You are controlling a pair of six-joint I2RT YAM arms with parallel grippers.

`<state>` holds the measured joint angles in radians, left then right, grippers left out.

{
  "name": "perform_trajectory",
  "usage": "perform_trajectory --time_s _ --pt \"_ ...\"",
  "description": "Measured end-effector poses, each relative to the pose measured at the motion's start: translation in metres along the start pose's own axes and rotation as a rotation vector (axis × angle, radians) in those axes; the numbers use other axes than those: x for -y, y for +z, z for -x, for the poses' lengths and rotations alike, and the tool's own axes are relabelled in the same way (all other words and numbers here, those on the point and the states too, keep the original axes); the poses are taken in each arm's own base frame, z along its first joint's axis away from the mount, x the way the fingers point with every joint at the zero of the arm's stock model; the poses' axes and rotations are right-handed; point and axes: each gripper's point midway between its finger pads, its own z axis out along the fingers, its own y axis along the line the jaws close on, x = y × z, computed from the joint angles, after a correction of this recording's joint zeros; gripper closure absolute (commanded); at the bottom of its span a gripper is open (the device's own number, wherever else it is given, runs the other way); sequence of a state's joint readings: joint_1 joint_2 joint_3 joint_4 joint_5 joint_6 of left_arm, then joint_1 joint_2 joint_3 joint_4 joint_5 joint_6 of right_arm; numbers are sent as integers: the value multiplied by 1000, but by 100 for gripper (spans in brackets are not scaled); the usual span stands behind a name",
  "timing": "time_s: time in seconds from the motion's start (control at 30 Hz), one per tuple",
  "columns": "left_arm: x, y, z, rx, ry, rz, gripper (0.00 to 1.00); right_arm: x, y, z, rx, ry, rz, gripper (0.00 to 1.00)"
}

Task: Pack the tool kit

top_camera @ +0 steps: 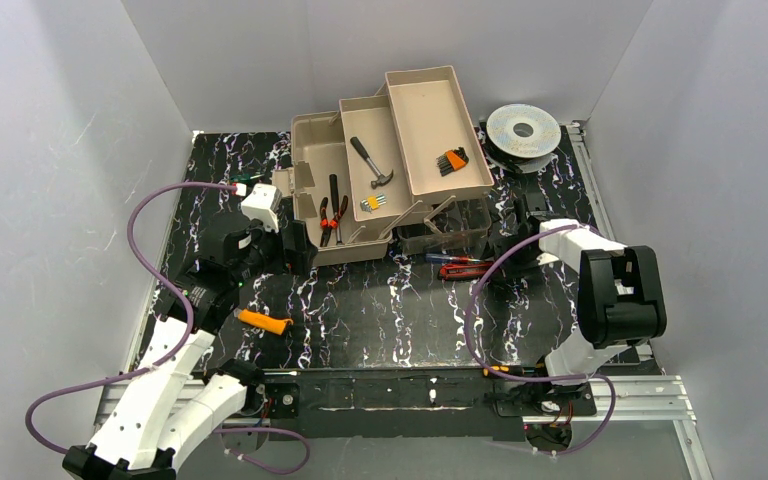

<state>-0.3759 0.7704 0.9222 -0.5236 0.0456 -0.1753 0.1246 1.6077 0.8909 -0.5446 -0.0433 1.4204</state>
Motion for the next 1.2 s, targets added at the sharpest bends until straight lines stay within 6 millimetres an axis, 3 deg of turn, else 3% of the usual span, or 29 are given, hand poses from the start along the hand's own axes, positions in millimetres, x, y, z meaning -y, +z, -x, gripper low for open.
perform_trajectory --time_s 0.37,0.43,0.5,0.7,0.8,0.83,0.9,1.03,1.2 --pt "-1 0 0 0 0 4 0 -3 2 2 -56 43 -9 50" --pt "-1 0 0 -1 0 4 1 -2 2 3 -58 45 -8 61" --pt "-1 1 0 -2 0 5 0 2 1 6 -52 45 -3 68" --pt "-1 3 -2 -11 0 7 1 29 -11 25 7 83 7 70" --pt "-1 4 -2 -16 0 8 0 29 -23 36 41 88 38 70" --pt "-2 5 -3 -20 0 9 0 23 -38 45 84 76 95 79" --pt "-2 5 -3 -20 0 9 0 22 -42 46 92 59 110 99" --pt "-3 5 -3 -19 2 16 0 9 -70 47 128 -57 233 99" --pt "-3 5 -3 -19 3 17 0 -31 -123 39 184 -297 512 99"
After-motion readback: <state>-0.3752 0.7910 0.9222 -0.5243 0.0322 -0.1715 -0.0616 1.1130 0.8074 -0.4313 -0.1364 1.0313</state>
